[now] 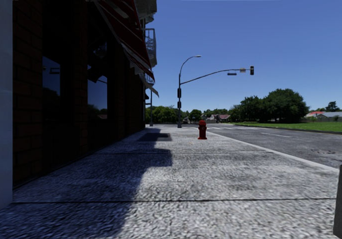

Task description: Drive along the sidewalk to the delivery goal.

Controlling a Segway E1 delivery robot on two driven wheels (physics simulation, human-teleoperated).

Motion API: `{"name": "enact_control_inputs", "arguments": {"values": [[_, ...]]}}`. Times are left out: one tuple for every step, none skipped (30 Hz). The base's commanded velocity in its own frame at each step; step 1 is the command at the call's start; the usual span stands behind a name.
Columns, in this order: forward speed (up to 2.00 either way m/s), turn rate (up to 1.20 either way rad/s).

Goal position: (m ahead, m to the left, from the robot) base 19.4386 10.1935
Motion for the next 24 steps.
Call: {"name": "enact_control_inputs", "arguments": {"values": [[2.0,0.0],[2.0,0.0],[2.0,0.0],[2.0,0.0],[2.0,0.0],[2.0,0.0],[2.0,0.0],[2.0,0.0],[2.0,0.0],[2.0,0.0],[2.0,0.0],[2.0,0.0],[2.0,0.0],[2.0,0.0],[2.0,0.0],[2.0,0.0],[2.0,0.0],[2.0,0.0],[2.0,0.0],[2.0,0.0],[2.0,0.0],[2.0,0.0],[2.0,0.0],[2.0,0.0]]}}
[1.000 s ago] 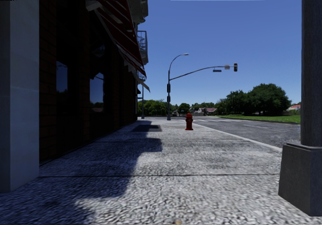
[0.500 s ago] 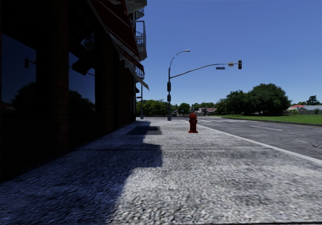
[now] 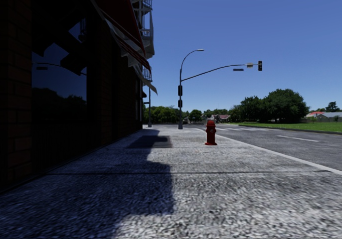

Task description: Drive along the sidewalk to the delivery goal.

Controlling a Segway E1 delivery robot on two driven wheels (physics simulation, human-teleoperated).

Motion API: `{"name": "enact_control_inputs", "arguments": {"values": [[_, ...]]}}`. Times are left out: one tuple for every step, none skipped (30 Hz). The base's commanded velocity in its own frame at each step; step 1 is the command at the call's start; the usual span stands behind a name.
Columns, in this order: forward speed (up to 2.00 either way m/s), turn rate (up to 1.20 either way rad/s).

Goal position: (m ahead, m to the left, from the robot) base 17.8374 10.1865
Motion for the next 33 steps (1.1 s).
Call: {"name": "enact_control_inputs", "arguments": {"values": [[2.0,0.0],[2.0,0.0],[2.0,0.0],[2.0,0.0],[2.0,0.0],[2.0,0.0],[2.0,0.0],[2.0,0.0],[2.0,0.0],[2.0,0.0],[2.0,0.0],[2.0,0.0],[2.0,0.0],[2.0,0.0],[2.0,0.0],[2.0,0.0],[2.0,0.0],[2.0,0.0],[2.0,0.0],[2.0,0.0],[2.0,0.0],[2.0,0.0],[2.0,0.0],[2.0,0.0],[2.0,0.0],[2.0,0.0],[2.0,0.0],[2.0,0.0],[2.0,0.0],[2.0,0.0],[2.0,0.0],[2.0,0.0],[2.0,0.0]]}}
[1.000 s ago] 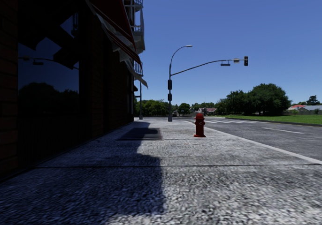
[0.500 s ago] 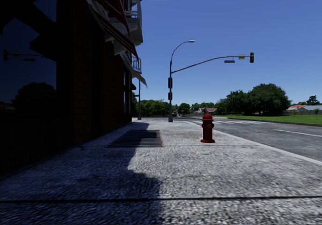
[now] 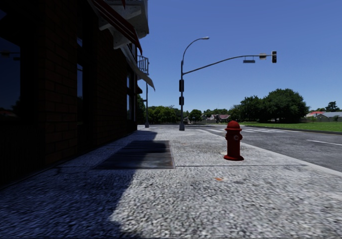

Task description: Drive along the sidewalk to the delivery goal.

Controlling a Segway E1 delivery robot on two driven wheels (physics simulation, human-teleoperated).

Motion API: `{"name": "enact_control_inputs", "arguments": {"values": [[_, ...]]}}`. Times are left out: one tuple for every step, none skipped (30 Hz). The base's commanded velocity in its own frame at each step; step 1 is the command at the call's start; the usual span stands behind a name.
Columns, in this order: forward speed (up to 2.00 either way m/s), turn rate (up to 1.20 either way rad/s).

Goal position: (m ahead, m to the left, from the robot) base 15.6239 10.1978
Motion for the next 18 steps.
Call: {"name": "enact_control_inputs", "arguments": {"values": [[2.0,0.0],[2.0,0.0],[2.0,0.0],[2.0,0.0],[2.0,0.0],[2.0,0.0],[2.0,0.0],[2.0,0.0],[2.0,0.0],[2.0,0.0],[2.0,0.0],[2.0,0.0],[2.0,0.0],[2.0,0.0],[2.0,0.0],[2.0,0.0],[2.0,0.0],[2.0,0.0]]}}
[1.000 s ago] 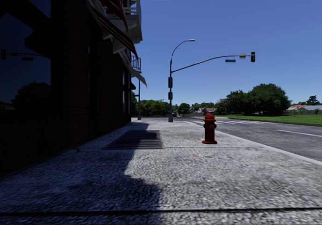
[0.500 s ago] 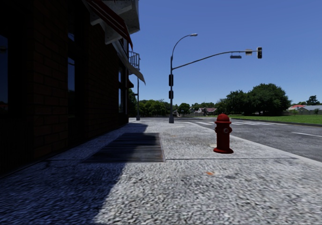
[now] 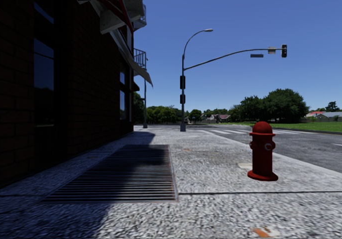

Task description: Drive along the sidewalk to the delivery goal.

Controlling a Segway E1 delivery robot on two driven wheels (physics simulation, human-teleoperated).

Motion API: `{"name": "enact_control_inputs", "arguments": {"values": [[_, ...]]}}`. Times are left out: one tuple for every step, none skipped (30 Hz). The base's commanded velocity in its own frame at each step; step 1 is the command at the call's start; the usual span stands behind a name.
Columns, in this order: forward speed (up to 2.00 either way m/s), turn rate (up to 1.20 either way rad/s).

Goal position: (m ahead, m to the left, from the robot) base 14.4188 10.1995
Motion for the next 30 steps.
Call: {"name": "enact_control_inputs", "arguments": {"values": [[2.0,0.0],[2.0,0.0],[2.0,0.0],[2.0,0.0],[2.0,0.0],[2.0,0.0],[2.0,0.0],[2.0,0.0],[2.0,0.0],[2.0,0.0],[2.0,0.0],[2.0,0.0],[2.0,0.0],[2.0,0.0],[2.0,0.0],[2.0,0.0],[2.0,0.0],[2.0,0.0],[2.0,0.0],[2.0,0.0],[2.0,0.0],[2.0,0.0],[2.0,0.0],[2.0,0.0],[2.0,0.0],[2.0,0.0],[2.0,0.0],[2.0,0.0],[2.0,0.0],[2.0,0.0]]}}
